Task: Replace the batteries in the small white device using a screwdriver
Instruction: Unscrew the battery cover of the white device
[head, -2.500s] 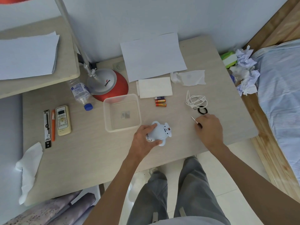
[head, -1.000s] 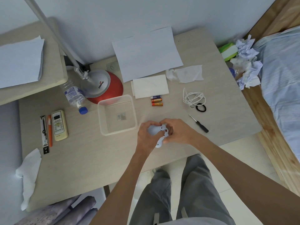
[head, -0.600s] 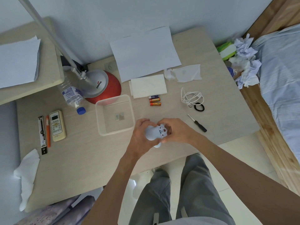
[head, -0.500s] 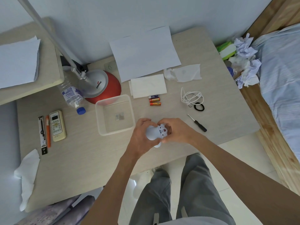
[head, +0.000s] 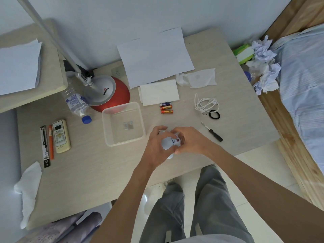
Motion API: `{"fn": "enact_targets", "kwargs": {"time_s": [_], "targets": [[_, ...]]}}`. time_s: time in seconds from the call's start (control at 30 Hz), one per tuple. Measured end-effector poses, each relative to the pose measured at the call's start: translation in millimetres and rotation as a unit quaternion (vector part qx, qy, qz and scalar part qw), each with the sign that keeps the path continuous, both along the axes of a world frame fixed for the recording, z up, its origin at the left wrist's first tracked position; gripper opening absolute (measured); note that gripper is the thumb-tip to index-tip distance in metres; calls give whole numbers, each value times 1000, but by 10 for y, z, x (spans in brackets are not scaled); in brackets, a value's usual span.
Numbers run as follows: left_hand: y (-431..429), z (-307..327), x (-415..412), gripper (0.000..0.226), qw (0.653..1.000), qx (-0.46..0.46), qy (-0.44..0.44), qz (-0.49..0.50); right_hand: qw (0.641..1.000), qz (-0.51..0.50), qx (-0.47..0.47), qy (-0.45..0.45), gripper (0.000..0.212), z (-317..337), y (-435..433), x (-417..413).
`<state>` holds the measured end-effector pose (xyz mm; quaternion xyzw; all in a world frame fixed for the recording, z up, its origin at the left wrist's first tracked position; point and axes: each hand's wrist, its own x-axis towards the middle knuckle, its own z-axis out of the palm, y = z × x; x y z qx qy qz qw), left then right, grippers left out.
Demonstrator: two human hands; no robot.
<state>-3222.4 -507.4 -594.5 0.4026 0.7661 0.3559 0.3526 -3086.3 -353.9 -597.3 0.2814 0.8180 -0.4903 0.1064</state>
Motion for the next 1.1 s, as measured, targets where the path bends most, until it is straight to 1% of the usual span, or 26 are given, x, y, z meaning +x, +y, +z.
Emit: {"fn": "enact_targets", "kwargs": {"time_s": [0.07, 0.17, 0.23, 0.3, 0.33, 0.4, 0.43, 0.5, 0.67, 0.83, 0.93, 1.1], "targets": [[11, -7, -22, 31, 999, -8, -4, -32, 1000, 2, 3, -4, 64, 6, 9, 3], [12, -24, -88, 28, 997, -21, -9, -74, 1000, 12, 8, -7, 65, 10, 20, -1], [15, -8, -140, 31, 994, -35, -9, -104, 1000, 14, 3, -9, 68, 1, 27, 1], [13, 3, -194, 38, 989, -49, 3, -142, 1000, 17, -2, -13, 68, -5, 35, 3], [20, 13, -215, 43, 985, -56, 8, -160, 1000, 18, -3, -16, 66, -7, 40, 5], [41, 32, -247, 51, 980, -72, 15, -184, 1000, 20, -8, -21, 54, -14, 43, 9], [59, 44, -259, 52, 978, -78, 15, -191, 1000, 20, -8, -20, 49, -18, 40, 10], [100, 64, -262, 49, 977, -82, 8, -199, 1000, 15, -7, -17, 48, -28, 37, 13], [99, 51, -224, 46, 982, -76, -18, -175, 1000, 25, -5, -2, 49, -32, 46, 31], [53, 30, -190, 55, 986, -68, -48, -141, 1000, 30, -6, -3, 54, -19, 47, 30], [-6, 0, -173, 49, 991, -37, -72, -109, 999, 32, -3, -5, 66, 15, 43, 20], [-83, -10, -121, 48, 993, 20, -108, -50, 1000, 18, 0, -4, 66, 12, 38, 29]]}}
